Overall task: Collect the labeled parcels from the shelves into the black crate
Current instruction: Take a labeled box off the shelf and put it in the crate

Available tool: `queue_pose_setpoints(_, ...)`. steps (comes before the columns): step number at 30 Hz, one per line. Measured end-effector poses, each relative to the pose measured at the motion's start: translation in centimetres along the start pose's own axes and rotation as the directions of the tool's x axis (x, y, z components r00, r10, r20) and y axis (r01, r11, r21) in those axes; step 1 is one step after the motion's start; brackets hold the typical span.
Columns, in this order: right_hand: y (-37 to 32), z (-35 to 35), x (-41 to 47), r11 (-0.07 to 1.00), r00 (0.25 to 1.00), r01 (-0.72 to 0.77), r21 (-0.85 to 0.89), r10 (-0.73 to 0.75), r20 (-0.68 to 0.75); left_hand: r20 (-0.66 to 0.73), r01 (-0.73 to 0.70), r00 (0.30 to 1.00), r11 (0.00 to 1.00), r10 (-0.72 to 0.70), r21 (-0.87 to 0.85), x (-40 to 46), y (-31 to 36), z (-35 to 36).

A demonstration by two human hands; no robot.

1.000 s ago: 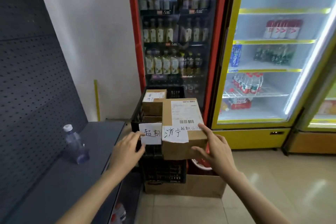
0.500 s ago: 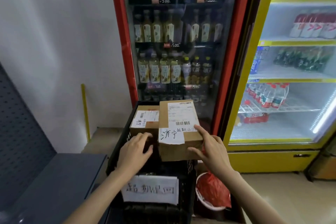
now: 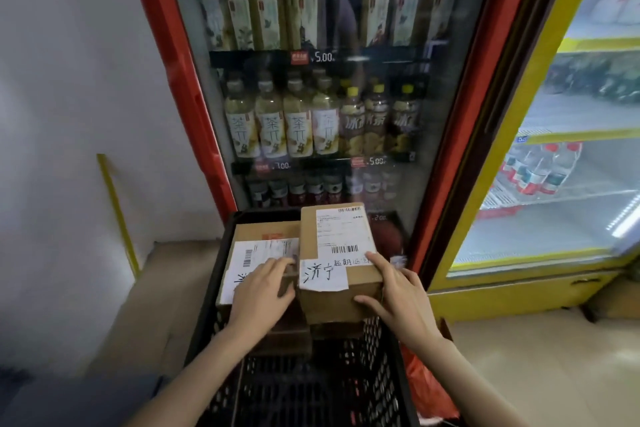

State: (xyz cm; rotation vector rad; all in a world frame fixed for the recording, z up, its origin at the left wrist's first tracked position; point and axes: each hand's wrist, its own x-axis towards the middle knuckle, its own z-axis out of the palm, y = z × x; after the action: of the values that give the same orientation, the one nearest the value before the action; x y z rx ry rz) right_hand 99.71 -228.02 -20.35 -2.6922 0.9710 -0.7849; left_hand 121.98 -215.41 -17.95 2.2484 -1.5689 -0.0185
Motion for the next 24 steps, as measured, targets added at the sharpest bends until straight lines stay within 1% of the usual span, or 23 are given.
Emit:
queue_pose_setpoints(6,0.9,2.7,0.9,0.997,0.994,-0.067,-0.033,0.069,0.084,0.069,-0.057,0.996,0.998,0.056,0.003,3.8,-2.5,2.3)
queue_pose_setpoints(10,1.3,3.4,1.7,0.997,0.989,-0.057,-0.055,0.064,0.136,0.094,-0.073,0.993,0.997,0.074,-0.015,4.6,-2.7,4.0)
queue_pose_setpoints(13,1.9,4.4,2.8,0.984,0.985,-0.031,-0.173,0.059,0.163,0.102,-0.063,0.993,0.998,0.064,-0.013,4.9,-3.1,4.8)
queue_pose_setpoints(15,1.6,5.2,3.6,0.966,0.975,-0.045,-0.256,0.098,0.201,0.095,-0.066,0.993,0.998,0.066,0.004,5.2,-3.3,5.3)
queue_pose_setpoints(17,1.1,6.0,4.1,0.945,0.964,-0.027,-0.325,0.11,0.242,0.091,-0.047,0.995,0.999,0.046,0.007,5.3,-3.4,5.7)
queue_pose_setpoints(19,0.8,6.6,3.9,0.932,0.963,-0.002,-0.362,0.1,0.252,0.085,-0.035,0.996,0.999,0.034,0.001,5.1,-3.6,6.0)
queue_pose_setpoints(22,0.5,6.7,3.0,0.929,0.97,-0.007,-0.371,0.096,0.224,0.077,-0.04,0.996,0.999,0.041,-0.014,4.3,-3.6,6.2)
queue_pose_setpoints(24,0.1,6.7,2.5,0.917,0.975,0.039,-0.396,0.052,0.218,0.066,-0.051,0.996,0.999,0.052,-0.014,3.9,-3.6,6.4)
